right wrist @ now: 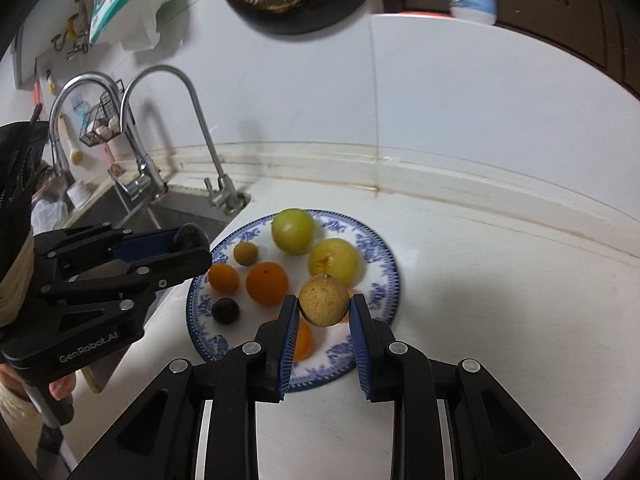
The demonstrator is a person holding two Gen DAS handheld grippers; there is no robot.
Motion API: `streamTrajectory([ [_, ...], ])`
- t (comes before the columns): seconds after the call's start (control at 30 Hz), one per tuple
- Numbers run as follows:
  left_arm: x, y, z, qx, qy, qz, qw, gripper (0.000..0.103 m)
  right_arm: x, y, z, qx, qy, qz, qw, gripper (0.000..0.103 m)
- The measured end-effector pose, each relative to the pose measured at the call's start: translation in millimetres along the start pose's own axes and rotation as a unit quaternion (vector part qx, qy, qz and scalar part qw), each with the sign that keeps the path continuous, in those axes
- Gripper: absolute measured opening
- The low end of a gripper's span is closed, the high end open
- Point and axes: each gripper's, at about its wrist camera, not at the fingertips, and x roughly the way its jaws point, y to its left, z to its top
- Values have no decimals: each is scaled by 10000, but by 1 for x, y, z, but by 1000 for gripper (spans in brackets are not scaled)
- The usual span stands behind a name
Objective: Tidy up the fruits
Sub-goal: 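Carry the plum and tan fruit onto the plate and open both tools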
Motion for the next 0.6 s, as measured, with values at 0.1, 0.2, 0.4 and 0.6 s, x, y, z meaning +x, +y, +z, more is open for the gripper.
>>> streamTrajectory([
  [0.1, 9, 10, -2, 34, 106, -78, 9999, 28, 11, 9, 1, -61, 71, -15, 10000, 27],
  [0.2, 18, 17, -2, 46, 195, -134, 9997, 28, 22, 14, 3, -40, 143, -6, 9999, 27],
  [0.4, 36, 24, -2, 177, 352, -253, 9989, 28, 36, 21, 6, 39, 237, -82, 9997, 27],
  [0.6, 52, 27, 5, 232, 397, -401, 9981, 28, 43, 23, 6, 88, 278, -207, 9994, 27],
])
